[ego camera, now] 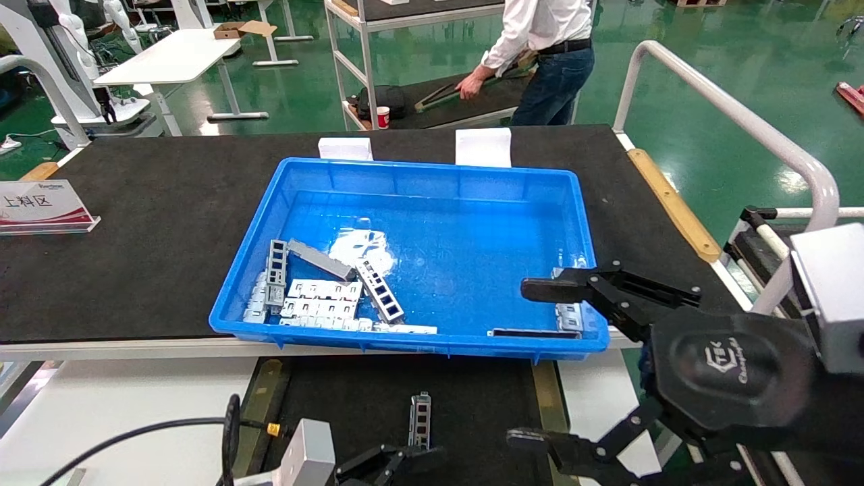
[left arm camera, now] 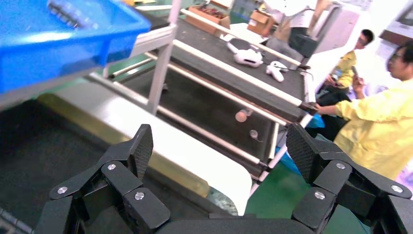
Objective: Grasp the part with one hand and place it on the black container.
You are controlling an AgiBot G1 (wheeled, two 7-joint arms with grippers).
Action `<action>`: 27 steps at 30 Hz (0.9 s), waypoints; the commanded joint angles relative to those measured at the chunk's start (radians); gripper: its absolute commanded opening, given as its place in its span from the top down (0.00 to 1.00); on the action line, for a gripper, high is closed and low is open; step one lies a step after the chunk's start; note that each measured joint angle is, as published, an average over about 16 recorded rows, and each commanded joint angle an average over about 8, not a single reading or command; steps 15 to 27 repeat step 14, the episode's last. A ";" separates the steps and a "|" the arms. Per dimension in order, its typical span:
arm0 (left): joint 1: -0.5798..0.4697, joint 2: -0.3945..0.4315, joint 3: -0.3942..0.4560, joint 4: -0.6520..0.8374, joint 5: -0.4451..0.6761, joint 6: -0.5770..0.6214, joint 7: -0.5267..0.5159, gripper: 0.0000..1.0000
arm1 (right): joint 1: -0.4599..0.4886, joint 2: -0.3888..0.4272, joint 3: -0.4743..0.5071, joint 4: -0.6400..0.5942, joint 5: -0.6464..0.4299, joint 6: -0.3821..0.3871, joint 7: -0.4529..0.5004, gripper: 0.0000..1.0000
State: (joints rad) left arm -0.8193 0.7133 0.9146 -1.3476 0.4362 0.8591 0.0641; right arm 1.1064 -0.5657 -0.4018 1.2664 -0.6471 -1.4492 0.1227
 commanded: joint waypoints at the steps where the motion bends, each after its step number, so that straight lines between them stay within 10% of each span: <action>1: -0.021 -0.006 -0.001 -0.004 0.002 0.024 -0.008 0.00 | 0.000 0.000 0.000 0.000 0.000 0.000 0.000 0.00; 27: -0.095 -0.021 -0.018 -0.008 -0.005 0.105 -0.031 0.00 | 0.000 0.000 0.000 0.000 0.000 0.000 0.000 0.00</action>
